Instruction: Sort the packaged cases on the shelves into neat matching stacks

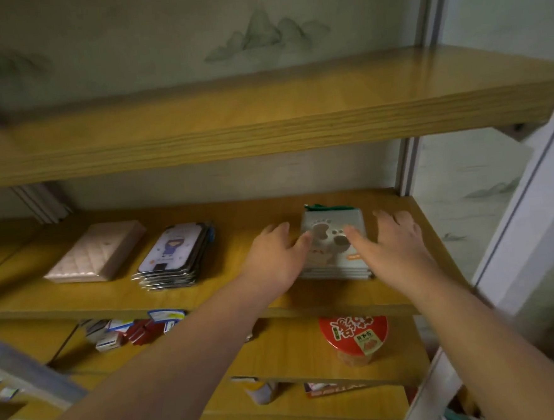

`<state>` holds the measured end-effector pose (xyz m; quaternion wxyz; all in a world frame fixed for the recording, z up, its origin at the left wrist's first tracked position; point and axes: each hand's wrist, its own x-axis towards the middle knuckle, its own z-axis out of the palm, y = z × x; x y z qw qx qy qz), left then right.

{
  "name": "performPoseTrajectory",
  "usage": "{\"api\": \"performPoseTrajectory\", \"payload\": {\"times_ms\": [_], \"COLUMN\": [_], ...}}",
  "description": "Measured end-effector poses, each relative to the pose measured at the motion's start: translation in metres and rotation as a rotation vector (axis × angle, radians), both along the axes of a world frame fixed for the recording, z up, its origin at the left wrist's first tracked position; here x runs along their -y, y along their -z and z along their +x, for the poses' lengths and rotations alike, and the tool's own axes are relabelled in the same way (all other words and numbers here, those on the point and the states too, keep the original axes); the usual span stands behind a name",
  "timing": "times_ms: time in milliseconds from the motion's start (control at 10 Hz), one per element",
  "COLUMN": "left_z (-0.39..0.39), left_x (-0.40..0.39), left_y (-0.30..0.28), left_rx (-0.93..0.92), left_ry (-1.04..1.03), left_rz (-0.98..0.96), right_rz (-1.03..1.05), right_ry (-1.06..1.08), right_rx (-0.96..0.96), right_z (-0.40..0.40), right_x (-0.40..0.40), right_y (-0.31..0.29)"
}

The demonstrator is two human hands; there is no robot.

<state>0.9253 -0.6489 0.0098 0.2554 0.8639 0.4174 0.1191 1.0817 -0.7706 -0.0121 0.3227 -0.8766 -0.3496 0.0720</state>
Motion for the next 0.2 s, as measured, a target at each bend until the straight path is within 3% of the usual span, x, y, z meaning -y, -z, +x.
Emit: {"api": "performPoseTrajectory", "payload": {"times_ms": [100, 200], "left_z": [-0.029, -0.061], "left_x": [-0.015, -0.031], "left_y": [-0.001, 0.0], "left_rx": [-0.045, -0.049], "left_ry": [0.082, 0.137], "left_rz": [0.174, 0.257], "right_rz": [0.092, 0.303], "right_ry": [-0.13, -0.259], "right_rx": [0.06, -0.056], "right_z": [-0.019, -0.054], "right_x": [0.014, 0.025], "right_y": [-0.018, -0.038]}}
